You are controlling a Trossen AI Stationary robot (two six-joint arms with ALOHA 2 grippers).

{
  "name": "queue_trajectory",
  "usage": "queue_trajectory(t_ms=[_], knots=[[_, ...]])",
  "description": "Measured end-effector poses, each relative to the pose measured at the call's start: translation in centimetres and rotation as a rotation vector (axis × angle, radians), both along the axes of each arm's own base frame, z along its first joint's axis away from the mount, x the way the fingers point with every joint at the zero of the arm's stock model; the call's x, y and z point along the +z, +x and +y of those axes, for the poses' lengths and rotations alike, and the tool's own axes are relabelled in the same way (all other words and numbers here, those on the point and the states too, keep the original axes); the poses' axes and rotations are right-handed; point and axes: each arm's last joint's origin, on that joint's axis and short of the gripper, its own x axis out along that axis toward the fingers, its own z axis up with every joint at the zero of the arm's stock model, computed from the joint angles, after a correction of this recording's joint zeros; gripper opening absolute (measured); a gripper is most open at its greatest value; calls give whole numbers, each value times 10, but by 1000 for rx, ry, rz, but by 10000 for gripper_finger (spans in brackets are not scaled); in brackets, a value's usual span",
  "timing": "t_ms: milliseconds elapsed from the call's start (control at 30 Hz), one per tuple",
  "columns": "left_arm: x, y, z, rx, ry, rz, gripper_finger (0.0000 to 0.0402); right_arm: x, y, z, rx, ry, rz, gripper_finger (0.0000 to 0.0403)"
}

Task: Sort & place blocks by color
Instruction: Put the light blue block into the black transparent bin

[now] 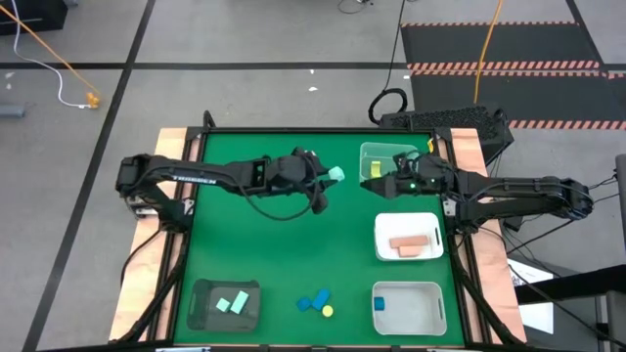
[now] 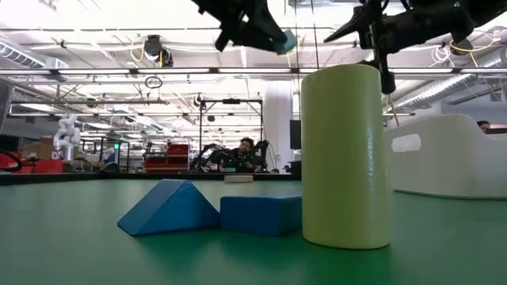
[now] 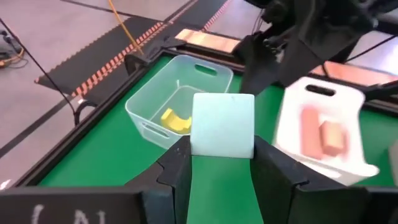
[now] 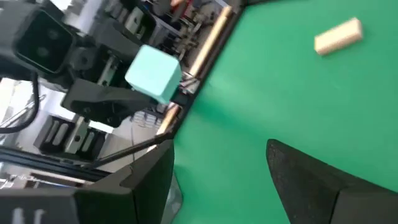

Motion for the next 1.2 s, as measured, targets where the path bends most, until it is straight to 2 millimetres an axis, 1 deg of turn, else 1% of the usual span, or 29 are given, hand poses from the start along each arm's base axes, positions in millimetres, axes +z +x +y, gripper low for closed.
queue_trajectory(t_ms=[100,167,233,333,433,567,633,733,867,1033,1200], knots=[[7,-4,-11,-18,-20,-23,128,3,1,0,2,-15,-26,247],[11,-9,-22,-65,-48,-19,128,3,1,0,5,-35,-30,247],[13,-14,-33,-131,-97,4,128,4,1,-1,-8,-68,-37,247],[14,-29,-50,-225,-193,90,128,3,3,-3,-44,-115,-23,247],[14,-49,-69,-297,-355,205,128,-2,8,-4,-53,-171,9,247],[16,-76,-105,-364,-604,360,128,-9,19,-6,-43,-204,25,247],[16,-91,-125,-356,-691,439,128,-11,25,-7,-35,-233,19,247],[8,-114,-151,-273,-777,619,128,-13,35,-9,-19,-312,-19,247],[-5,-136,-178,-166,-809,795,128,-16,47,-11,12,-415,-56,247],[-21,-148,-202,-95,-782,920,128,-28,58,-13,25,-465,-37,247],[-36,-154,-223,-102,-733,993,128,-38,64,-12,40,-460,-6,247]])
